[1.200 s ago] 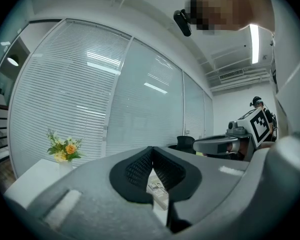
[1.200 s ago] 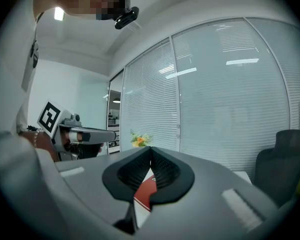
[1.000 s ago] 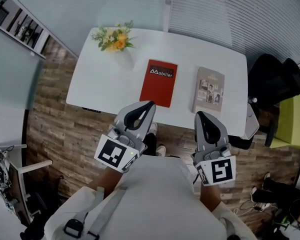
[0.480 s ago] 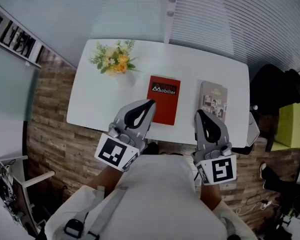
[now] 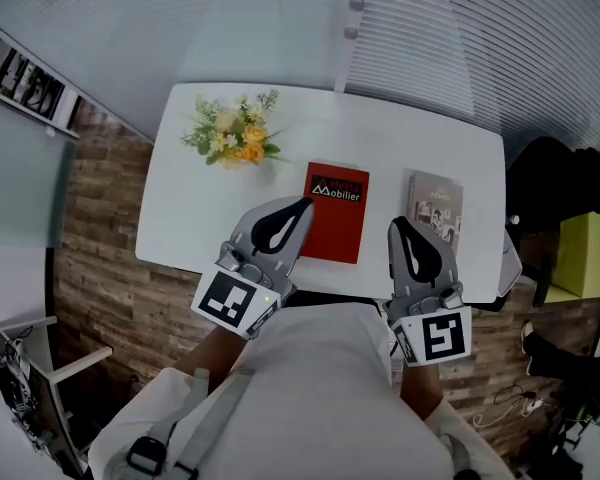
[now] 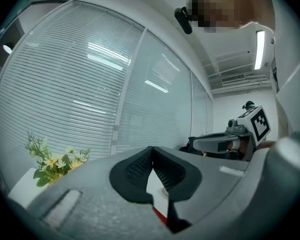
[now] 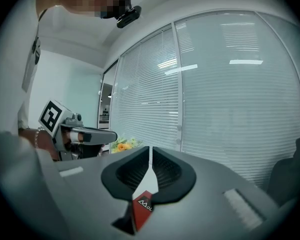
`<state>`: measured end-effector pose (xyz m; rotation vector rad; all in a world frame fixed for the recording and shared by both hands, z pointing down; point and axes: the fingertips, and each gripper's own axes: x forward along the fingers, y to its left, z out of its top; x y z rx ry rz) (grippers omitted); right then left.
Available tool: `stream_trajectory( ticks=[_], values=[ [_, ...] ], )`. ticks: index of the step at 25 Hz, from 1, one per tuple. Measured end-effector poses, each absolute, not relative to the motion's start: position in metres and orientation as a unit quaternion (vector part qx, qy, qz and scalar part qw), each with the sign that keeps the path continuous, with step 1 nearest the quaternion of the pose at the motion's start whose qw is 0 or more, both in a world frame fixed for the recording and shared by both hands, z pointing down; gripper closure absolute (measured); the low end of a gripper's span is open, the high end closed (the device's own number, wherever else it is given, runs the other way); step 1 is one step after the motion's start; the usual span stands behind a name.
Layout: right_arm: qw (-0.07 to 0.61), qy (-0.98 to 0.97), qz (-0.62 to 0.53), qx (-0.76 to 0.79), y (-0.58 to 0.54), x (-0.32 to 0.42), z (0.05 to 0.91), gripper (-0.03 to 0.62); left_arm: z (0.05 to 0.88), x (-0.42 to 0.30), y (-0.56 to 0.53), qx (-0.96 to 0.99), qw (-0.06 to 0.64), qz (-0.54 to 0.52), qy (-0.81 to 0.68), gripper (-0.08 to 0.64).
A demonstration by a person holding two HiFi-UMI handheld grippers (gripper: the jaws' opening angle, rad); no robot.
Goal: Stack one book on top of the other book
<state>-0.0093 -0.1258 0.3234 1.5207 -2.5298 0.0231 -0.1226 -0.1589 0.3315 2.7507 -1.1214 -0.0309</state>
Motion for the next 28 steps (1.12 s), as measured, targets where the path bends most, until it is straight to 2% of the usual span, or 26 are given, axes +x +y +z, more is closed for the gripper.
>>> stream_trajectory(
  ticks=[5, 12, 18, 28],
  values=[
    [0.104, -0.853, 0.041, 0.510, -0.136, -0.010, 0.352, 0.551, 0.370, -0.121, -0.166, 0.925, 0.122, 0.007, -0.360, 0.502],
    [0.145, -0.838, 0.108, 0.515, -0.143, 0.000, 0.429, 0.517, 0.453, -0.128, -0.175, 0.909, 0.192, 0.050, -0.367, 0.478],
    [0.184, -0.823, 0.154, 0.514, -0.143, 0.004, 0.499, 0.475, 0.528, -0.127, -0.171, 0.896, 0.244, 0.099, -0.358, 0.421],
    [0.238, -0.802, 0.233, 0.496, -0.139, 0.013, 0.614, 0.408, 0.620, -0.127, -0.165, 0.876, 0.292, 0.168, -0.346, 0.365]
  ],
)
